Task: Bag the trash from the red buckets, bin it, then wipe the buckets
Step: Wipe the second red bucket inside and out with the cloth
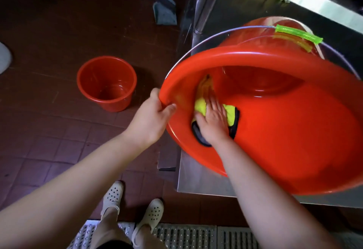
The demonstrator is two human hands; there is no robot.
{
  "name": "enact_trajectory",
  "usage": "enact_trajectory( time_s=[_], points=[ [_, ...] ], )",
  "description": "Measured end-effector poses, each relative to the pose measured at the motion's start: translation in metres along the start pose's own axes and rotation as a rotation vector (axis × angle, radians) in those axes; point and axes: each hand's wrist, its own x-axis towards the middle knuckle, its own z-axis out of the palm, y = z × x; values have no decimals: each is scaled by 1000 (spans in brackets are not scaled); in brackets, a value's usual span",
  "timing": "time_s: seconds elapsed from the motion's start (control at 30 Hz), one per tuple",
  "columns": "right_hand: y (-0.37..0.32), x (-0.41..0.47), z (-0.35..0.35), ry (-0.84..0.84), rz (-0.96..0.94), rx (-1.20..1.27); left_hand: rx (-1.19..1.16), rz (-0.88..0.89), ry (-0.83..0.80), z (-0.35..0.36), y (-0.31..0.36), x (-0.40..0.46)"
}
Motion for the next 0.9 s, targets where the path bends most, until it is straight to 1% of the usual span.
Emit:
enact_trajectory(
  time_s=[0.13, 0.17, 0.23, 0.33, 0.4, 0.47, 0.53, 0.57, 0.63, 0.73, 0.8, 0.9],
  points=[
    [32, 46, -8, -32, 160, -129, 128, 91, -9, -21, 18, 11],
    [39, 53, -10, -43, 203, -161, 135, 100, -12, -24, 20, 13],
    [49, 61, -11, -37, 236, -219, 75, 102, -10, -24, 17, 15],
    [52, 65, -8, -14, 230, -252, -105, -3, -49, -12, -6, 7],
    [51, 66, -9, -28, 240, -234, -166, -123, -145, 4, -27, -6],
    [43, 64, -9, -35, 262, -194, -286, -236, -220, 17, -43, -19],
    [27, 53, -6, -13, 270, -140, -381, -255, -210, 26, -50, -23],
    [16, 41, -2, 0, 242, -119, -391, -248, -190, 28, -53, -24],
    [-8, 7, 8, 32, 124, -89, -398, -233, -152, 30, -56, -23],
    [-35, -46, 17, 25, -20, -37, -397, -193, -124, 32, -58, -25],
    [-37, -65, 17, 12, -89, -26, -353, -151, -122, 30, -57, -26],
    [-26, -62, 10, 1, -153, -12, -300, -128, -147, 22, -52, -26]
  ],
)
